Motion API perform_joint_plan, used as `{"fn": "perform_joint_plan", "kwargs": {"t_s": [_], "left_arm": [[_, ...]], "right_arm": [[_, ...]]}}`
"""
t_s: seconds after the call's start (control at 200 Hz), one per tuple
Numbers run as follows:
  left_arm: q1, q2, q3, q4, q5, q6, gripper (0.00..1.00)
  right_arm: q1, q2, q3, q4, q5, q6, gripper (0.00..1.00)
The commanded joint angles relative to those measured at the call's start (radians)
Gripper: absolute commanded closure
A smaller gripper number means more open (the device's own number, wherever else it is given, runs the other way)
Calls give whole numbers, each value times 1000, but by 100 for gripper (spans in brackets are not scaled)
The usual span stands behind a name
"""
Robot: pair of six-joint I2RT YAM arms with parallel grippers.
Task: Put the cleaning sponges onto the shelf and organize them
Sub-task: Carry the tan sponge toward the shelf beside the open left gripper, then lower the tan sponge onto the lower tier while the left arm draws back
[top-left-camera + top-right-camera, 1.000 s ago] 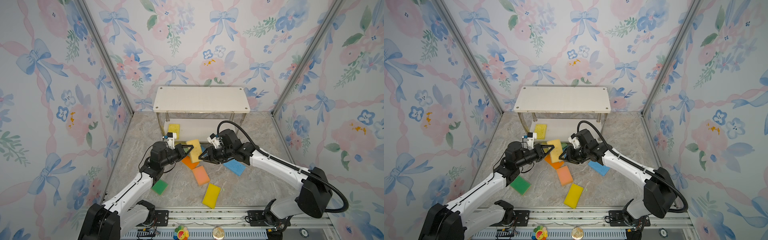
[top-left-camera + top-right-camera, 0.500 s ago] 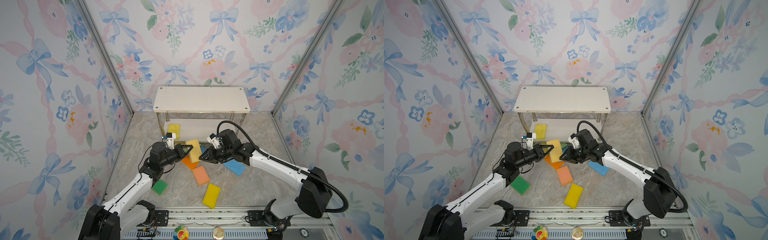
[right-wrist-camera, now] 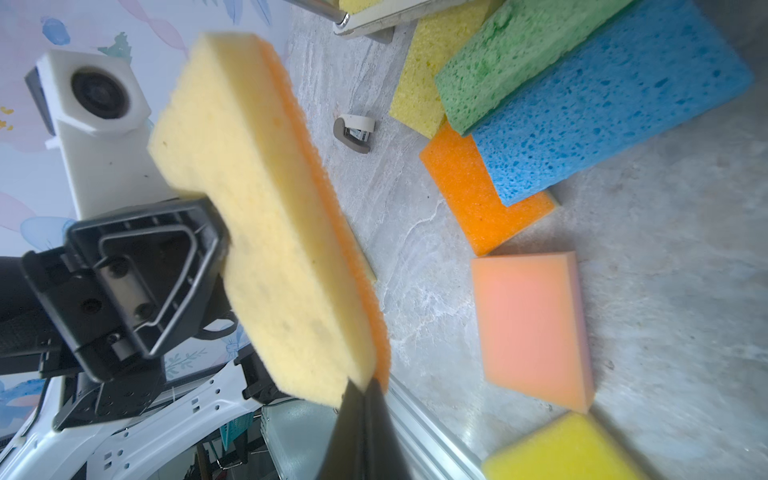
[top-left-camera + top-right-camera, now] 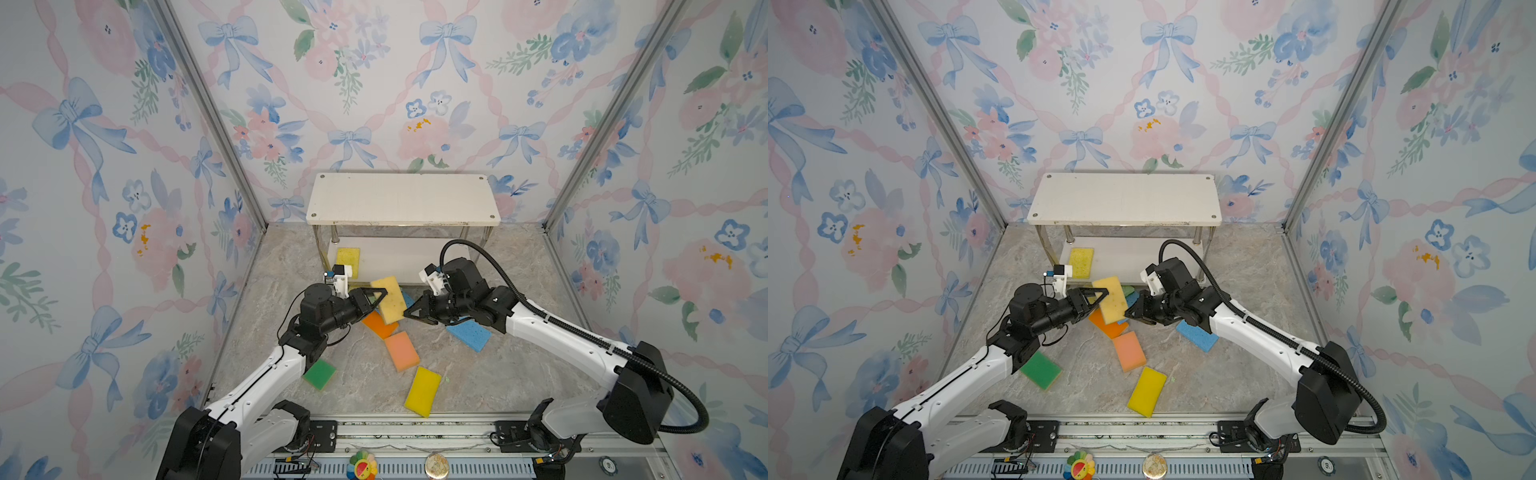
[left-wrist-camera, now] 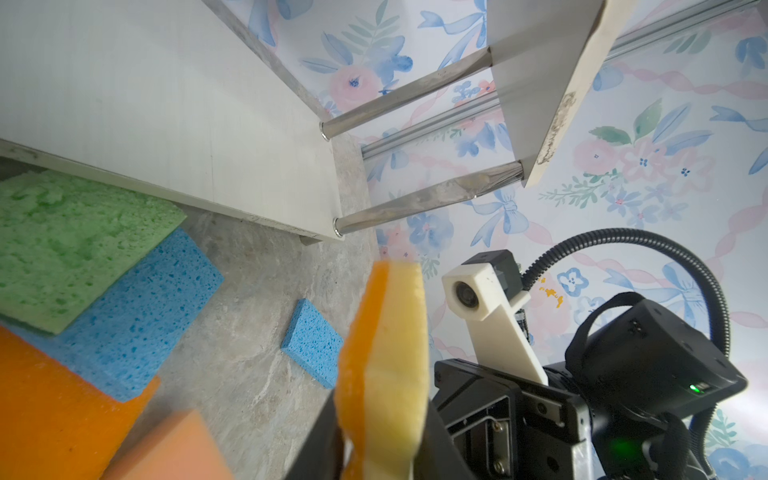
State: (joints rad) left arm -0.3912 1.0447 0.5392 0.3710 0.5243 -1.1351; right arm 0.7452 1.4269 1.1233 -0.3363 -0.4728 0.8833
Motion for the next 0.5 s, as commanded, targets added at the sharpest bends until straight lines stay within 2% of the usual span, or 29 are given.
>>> {"fn": "perform_joint_plan", "kwargs": {"t_s": [0.0, 0.035, 0.14, 0.21, 0.355, 0.495], "left_arm": [[2, -28, -5, -12, -24, 26, 37], [2, -42, 7, -49, -45, 47, 29], [3, -82, 47, -164, -101, 115, 13], [3, -120, 71, -296, -191, 141, 3], [3, -247, 86, -601, -475, 152, 2], [12, -389, 72, -752, -609, 159, 2]], "right_arm": [[-17, 0, 18, -14, 78, 9, 100], [-24, 12, 29, -16, 88, 14, 100], [-35, 58, 69, -14, 121, 23, 100], [-45, 103, 108, -30, 141, 36, 100], [-50, 214, 206, -53, 203, 85, 100], [-40, 318, 252, 33, 227, 178, 100]]}}
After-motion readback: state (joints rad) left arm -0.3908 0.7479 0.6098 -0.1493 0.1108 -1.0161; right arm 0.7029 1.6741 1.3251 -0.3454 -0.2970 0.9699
